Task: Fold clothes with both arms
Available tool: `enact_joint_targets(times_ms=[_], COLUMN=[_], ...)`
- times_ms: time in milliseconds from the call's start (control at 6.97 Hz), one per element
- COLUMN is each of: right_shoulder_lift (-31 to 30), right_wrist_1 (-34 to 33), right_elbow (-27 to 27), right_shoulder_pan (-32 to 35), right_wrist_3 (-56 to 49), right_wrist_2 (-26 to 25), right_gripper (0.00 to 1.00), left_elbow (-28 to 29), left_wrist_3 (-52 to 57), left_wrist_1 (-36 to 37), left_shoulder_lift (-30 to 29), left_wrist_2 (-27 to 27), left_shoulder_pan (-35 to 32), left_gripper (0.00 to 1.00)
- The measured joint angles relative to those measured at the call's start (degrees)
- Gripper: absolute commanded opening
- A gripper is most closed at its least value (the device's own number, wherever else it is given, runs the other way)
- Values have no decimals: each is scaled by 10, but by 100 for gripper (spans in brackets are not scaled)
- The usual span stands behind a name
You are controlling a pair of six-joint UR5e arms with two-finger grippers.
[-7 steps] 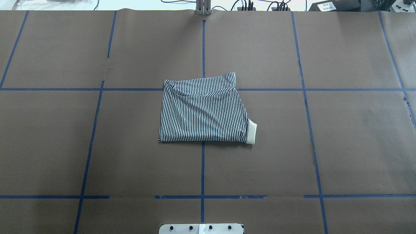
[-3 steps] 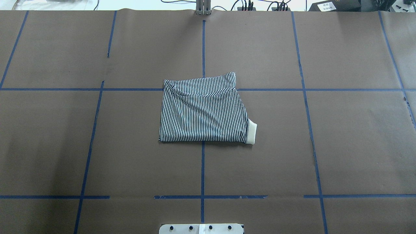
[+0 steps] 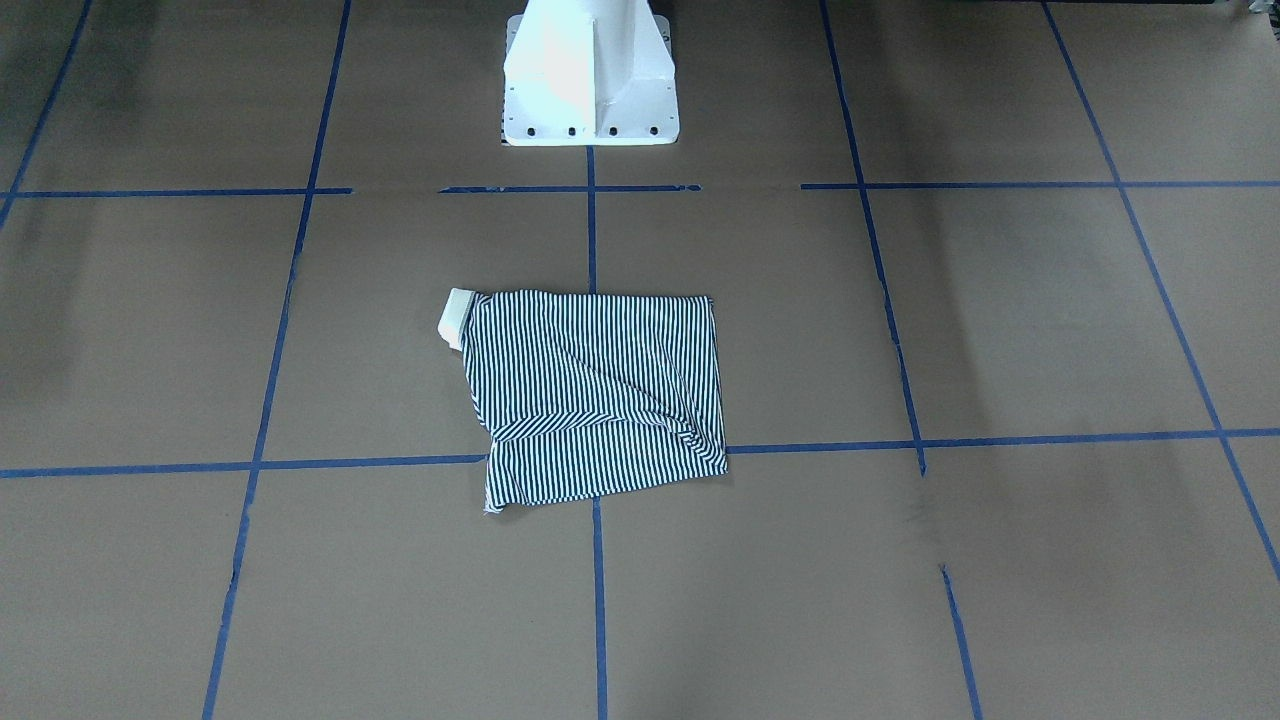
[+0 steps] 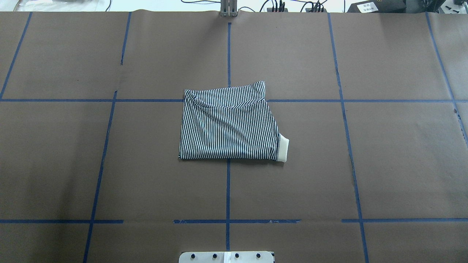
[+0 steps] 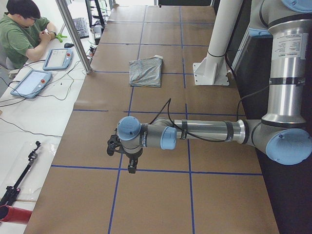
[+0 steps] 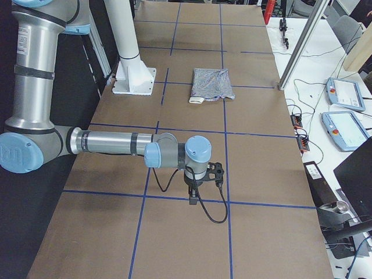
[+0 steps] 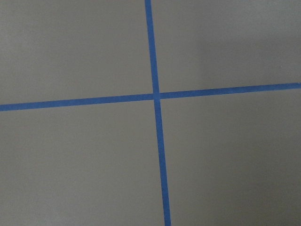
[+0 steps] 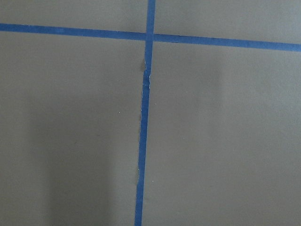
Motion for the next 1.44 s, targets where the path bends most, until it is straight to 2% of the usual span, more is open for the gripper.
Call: enact_joint_targets(times_ms=[1436], right_shoulder_lift=[2], right_wrist_1=[1], right_elbow=[2], right_shoulder_pan=[1], right_wrist_3=[-2], right_wrist_2=[1], right_gripper=[100], left_elbow=[-22], left_wrist_3=[7], left_wrist_1=[-10], left_shoulder_lift=[1], left_wrist_2=[14], left_shoulder_pan=[-3], left_gripper=[100])
